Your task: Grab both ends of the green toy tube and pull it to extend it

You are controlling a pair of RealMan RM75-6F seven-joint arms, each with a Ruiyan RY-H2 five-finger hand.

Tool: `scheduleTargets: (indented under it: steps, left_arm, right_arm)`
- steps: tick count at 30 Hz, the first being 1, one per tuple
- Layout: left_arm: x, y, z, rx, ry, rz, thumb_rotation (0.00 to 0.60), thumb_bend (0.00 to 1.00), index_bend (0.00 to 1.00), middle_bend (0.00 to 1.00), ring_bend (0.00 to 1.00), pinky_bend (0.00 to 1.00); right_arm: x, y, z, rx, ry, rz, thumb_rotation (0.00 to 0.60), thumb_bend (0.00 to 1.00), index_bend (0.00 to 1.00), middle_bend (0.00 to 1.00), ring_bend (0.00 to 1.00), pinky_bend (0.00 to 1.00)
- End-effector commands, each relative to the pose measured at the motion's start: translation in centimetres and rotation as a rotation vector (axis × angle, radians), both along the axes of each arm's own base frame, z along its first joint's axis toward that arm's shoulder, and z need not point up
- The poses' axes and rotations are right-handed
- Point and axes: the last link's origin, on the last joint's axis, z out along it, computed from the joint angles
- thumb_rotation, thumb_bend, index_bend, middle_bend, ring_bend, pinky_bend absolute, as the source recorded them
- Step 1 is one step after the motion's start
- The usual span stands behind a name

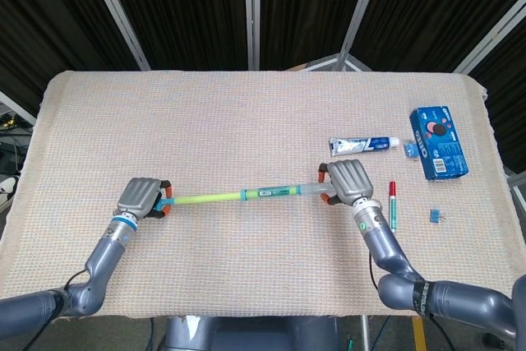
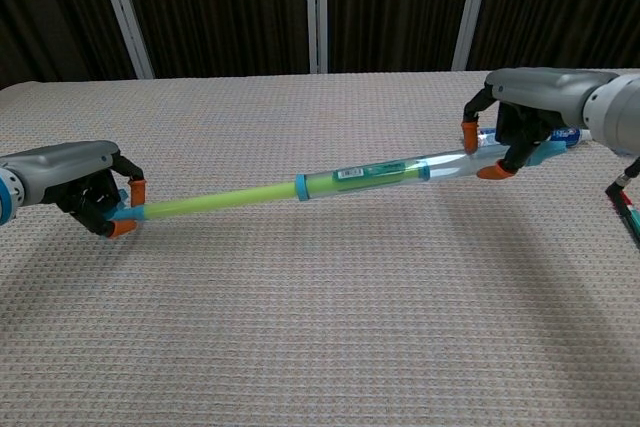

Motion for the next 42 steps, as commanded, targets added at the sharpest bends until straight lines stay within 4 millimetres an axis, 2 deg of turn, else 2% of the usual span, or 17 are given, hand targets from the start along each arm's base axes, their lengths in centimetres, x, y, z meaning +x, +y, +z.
scheduleTargets:
  steps: [1, 15, 29, 35, 38, 40, 41, 42]
  left_arm:
    - [-0.6, 0.0, 0.3, 0.002, 0.010, 0.006, 0.600, 0.45, 0.77, 0.88, 0.83, 1.00]
    - [-3.6, 0.3, 1.8, 0.026, 0.036, 0.056, 0.600, 0.45, 0.77, 0.88, 0.83, 1.00]
    - [-5.1, 0.5, 2.4, 0.038, 0.049, 0.077, 0.600, 0.45, 0.77, 0.88, 0.84, 1.00]
    - [-5.1, 0.5, 2.4, 0.041, 0.038, 0.076, 0.600, 0.45, 0.75, 0.88, 0.84, 1.00]
    - [-5.2, 0.4, 2.2, 0.037, 0.036, 0.076, 0.600, 0.45, 0.69, 0.88, 0.84, 1.00]
    - [-5.2, 0.4, 2.2, 0.037, 0.033, 0.076, 0.600, 0.41, 0.55, 0.88, 0.83, 1.00]
    - [-5.2, 0.4, 2.2, 0.038, 0.030, 0.076, 0.600, 0.38, 0.47, 0.88, 0.83, 1.00]
    - [-5.2, 0.3, 2.3, 0.038, 0.029, 0.076, 0.600, 0.31, 0.32, 0.88, 0.83, 1.00]
  right_arm:
    - [-0.4, 0.1, 0.5, -0.006, -0.001, -0.001, 0.600, 0.44, 0.69, 1.00, 1.00, 1.00]
    - [-2.2, 0.1, 2.8, -0.044, -0.002, -0.027, 0.600, 0.45, 0.69, 1.00, 1.00, 1.00]
    - [-3.0, -0.1, 4.2, -0.076, -0.009, -0.045, 0.600, 0.45, 0.69, 1.00, 1.00, 1.00]
    - [-3.2, 0.0, 4.0, -0.064, -0.011, -0.050, 0.600, 0.44, 0.69, 1.00, 1.00, 1.00]
    - [-3.4, 0.1, 3.8, -0.057, -0.014, -0.055, 0.600, 0.44, 0.69, 1.00, 1.00, 1.00]
    - [-3.4, 0.1, 3.7, -0.053, -0.023, -0.056, 0.600, 0.37, 0.61, 1.00, 1.00, 1.00]
    - [-3.5, 0.2, 3.7, -0.051, -0.027, -0.057, 0.600, 0.27, 0.49, 1.00, 1.00, 1.00]
    - [-3.5, 0.2, 3.7, -0.049, -0.029, -0.057, 0.600, 0.15, 0.34, 1.00, 1.00, 1.00]
